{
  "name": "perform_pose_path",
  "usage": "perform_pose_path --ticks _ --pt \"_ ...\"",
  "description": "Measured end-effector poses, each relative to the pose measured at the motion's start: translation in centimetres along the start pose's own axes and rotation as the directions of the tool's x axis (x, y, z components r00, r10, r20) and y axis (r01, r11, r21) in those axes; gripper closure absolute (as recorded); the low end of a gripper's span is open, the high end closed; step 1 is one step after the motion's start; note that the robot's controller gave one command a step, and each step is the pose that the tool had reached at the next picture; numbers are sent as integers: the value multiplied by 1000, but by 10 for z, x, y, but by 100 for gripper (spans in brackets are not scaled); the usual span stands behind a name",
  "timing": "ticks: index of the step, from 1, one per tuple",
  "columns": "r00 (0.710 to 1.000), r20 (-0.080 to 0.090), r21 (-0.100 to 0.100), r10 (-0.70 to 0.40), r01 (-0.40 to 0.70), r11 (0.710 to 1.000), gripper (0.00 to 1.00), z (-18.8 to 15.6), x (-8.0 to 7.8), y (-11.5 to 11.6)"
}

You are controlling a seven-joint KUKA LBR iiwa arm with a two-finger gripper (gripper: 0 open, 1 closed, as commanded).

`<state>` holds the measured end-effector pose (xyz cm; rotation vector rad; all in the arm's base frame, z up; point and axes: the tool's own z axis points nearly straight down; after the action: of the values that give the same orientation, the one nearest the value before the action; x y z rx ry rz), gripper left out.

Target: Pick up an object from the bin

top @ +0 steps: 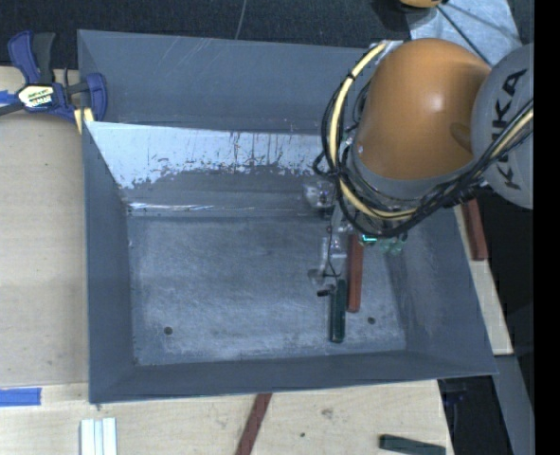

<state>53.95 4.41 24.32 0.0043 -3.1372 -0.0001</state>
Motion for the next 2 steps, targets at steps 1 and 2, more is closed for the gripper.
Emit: perform_pose_path --ticks 1,2 --pt "1000 8 0 1 -1 1000 0 -4 -1 0" --pt "999 17 0 -45 45 999 0 43 -35 -44"
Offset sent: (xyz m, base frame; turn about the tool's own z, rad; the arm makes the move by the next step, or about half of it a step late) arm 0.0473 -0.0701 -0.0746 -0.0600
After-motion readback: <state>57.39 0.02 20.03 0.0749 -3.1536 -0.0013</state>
